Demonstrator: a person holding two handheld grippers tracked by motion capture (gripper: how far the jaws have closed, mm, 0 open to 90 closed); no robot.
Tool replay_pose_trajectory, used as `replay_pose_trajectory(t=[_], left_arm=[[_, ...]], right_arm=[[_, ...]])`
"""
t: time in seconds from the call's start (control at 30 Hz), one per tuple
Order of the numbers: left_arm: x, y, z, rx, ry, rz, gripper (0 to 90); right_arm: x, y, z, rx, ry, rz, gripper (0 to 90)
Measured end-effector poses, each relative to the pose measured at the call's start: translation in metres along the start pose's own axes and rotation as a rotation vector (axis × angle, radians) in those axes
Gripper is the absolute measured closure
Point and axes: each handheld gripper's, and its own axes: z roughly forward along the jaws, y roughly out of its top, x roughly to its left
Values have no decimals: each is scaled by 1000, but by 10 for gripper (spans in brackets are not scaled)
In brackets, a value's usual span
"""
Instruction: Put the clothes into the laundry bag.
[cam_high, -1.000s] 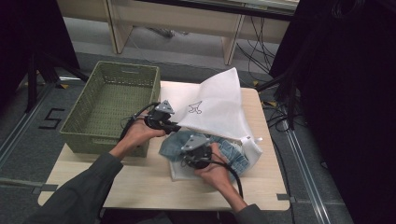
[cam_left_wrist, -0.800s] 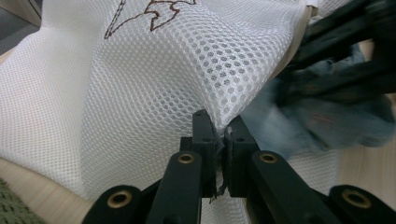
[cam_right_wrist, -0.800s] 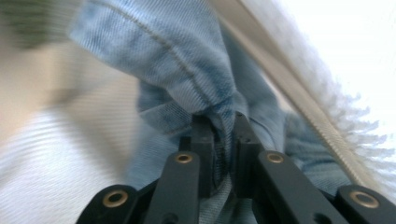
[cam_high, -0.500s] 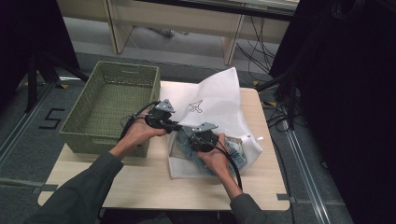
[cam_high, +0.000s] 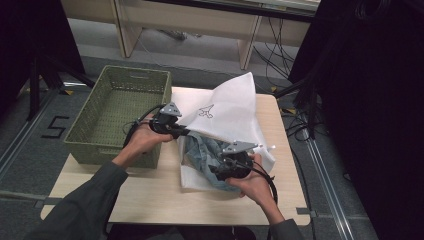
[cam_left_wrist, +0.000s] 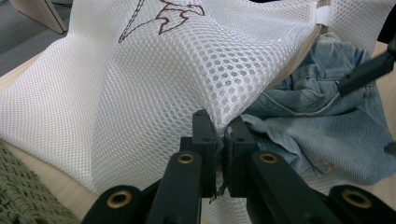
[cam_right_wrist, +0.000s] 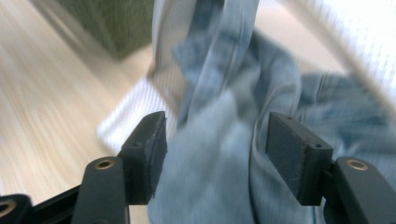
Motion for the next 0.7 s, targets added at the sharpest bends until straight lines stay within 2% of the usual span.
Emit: replay_pose_trajectory(t=[0.07,0.1,0.13,0.17,0.2,0.23,0.27,0.3,0.33,0.37,0.4,0.43,0.47,0.5,0.57,0.6,0.63,0.67,0.7], left_arm=[[0,1,0,-14,1,-15,843],[0,0,0,-11,2,-16,843],[0,-1,0,2,-2,0,843],[-1,-2,1,-2,-3,-8,842],[-1,-1,3,-2,-5,-12,842],[0,-1,3,4,-8,1,841],[-2,-1,4,2,-8,-7,841],[-2,-1,4,11,-9,3,840],[-4,-1,5,6,-6,-3,840],[-4,-1,4,15,-8,11,840],[-4,-1,5,14,-8,9,840],[-5,-1,6,-1,-8,-10,840],[-6,-1,6,0,-13,-19,840],[-5,-1,6,12,-15,3,841],[-9,-1,7,8,-24,-4,841],[-10,0,7,3,-32,-1,842],[-11,1,7,-7,-42,-7,843],[-12,3,5,2,-43,11,843],[-14,5,5,-8,-43,10,843]], right_arm=[[5,-9,3,28,5,-26,387],[9,-14,8,24,15,-15,381],[10,-17,8,57,31,-30,372],[15,-22,15,58,31,-27,368],[18,-26,20,84,39,-46,358],[21,-28,24,129,44,-62,340],[24,-32,30,148,35,-80,336],[27,-35,35,164,20,-88,338],[33,-34,37,201,58,-10,353],[32,-35,40,224,25,-56,397],[31,-36,44,221,-27,-101,470],[31,-35,46,235,-19,-81,550],[25,-35,48,217,-71,-196,632],[21,-32,48,200,-101,-218,696],[16,-26,47,172,-118,-216,738],[15,-21,46,149,-122,-186,753],[12,-15,46,104,-146,-176,765],[8,-7,43,81,-152,-164,771],[6,2,40,44,-172,-137,776]])
